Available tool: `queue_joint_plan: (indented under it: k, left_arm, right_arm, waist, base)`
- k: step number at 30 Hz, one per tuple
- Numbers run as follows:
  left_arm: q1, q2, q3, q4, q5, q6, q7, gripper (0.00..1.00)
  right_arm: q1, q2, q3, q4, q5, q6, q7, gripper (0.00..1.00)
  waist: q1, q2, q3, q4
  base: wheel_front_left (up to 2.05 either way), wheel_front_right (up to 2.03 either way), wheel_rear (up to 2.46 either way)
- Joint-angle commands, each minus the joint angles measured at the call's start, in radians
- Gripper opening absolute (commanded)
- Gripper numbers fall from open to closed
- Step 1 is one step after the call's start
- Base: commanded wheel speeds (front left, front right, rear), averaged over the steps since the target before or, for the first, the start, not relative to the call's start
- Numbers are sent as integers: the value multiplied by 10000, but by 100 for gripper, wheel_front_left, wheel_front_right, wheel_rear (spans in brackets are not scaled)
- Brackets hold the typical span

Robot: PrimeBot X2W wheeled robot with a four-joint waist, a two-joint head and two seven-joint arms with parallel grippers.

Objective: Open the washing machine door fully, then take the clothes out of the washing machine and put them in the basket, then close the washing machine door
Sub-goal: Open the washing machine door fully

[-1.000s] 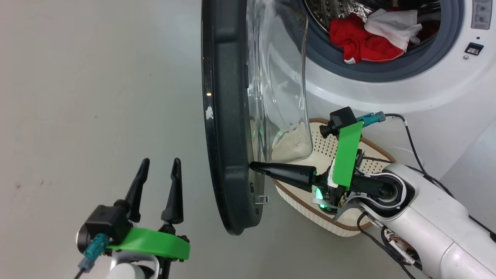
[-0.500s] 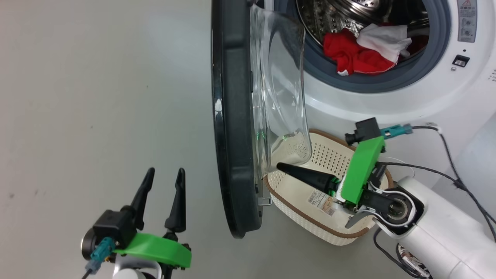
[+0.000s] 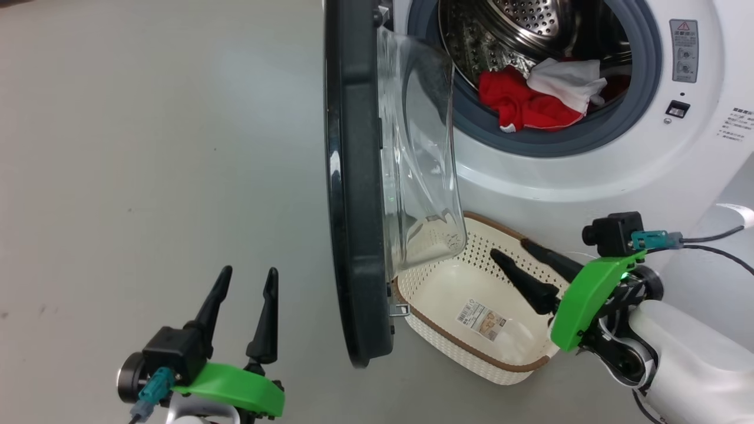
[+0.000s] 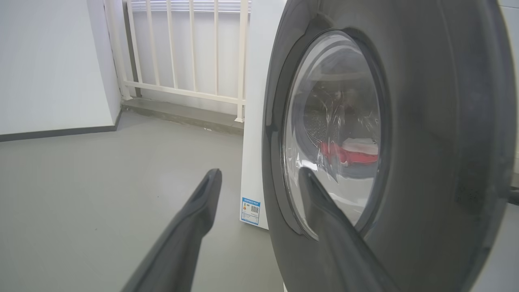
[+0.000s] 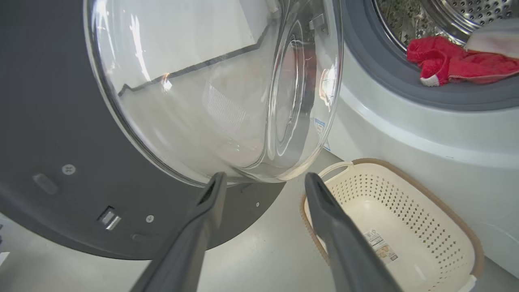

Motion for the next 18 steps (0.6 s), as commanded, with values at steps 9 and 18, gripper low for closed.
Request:
queue_joint_plan:
  k: [9,18]
  left_arm:
    - [206,219,497,-506,163,20,-49,100]
    - [340,185,615,-807,233,23,-49,100]
  right_arm:
    - [390,514,-1018,1261,-3003,67,-1976,100]
    - [1502,1542,-4520,432,-6772,67,-2145,100]
  waist:
    - [0,0,-75,-155]
    - [0,0,-6,-216]
  base:
    - [0,0,0]
    - [0,0,0]
